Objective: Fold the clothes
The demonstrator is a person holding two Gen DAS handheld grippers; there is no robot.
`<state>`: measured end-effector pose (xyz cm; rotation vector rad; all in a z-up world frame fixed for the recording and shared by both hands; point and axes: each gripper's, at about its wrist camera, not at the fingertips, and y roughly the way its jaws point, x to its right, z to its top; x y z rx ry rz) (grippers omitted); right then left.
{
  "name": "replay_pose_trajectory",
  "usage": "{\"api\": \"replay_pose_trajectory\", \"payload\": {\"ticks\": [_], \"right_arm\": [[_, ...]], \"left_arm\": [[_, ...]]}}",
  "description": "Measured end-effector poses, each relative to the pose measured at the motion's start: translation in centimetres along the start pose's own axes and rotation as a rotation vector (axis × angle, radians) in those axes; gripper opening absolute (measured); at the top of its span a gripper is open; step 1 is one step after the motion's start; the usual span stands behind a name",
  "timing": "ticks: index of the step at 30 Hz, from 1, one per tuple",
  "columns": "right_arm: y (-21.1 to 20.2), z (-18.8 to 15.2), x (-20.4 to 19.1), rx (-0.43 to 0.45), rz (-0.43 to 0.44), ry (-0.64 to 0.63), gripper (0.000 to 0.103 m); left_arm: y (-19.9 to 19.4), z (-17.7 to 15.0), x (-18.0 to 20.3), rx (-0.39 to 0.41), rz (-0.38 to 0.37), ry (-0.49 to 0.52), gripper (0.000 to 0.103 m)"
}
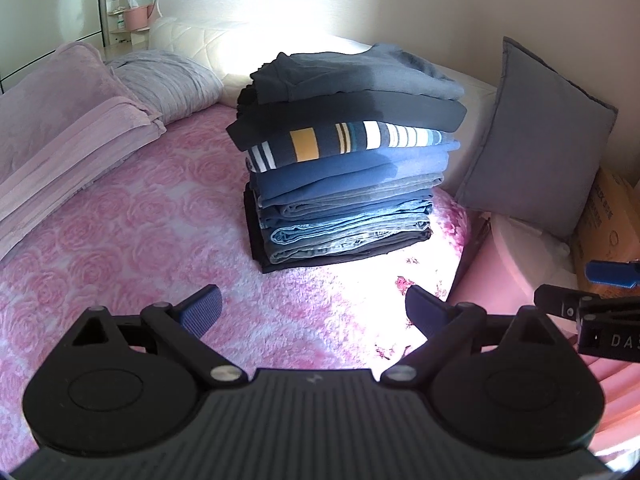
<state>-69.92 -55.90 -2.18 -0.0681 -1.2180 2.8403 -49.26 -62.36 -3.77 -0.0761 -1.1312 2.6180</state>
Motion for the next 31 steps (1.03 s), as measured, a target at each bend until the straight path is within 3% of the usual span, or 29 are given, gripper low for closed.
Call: {"api": "replay_pose_trajectory", "payload": {"ticks": [31], "right_arm": [[-0.8, -0.1, 0.4, 0.003, 0.005, -0.014, 0.079]], "left_arm": [[-0.7, -0.6, 1.6, 0.028, -0.036, 0.02, 0.097]]}}
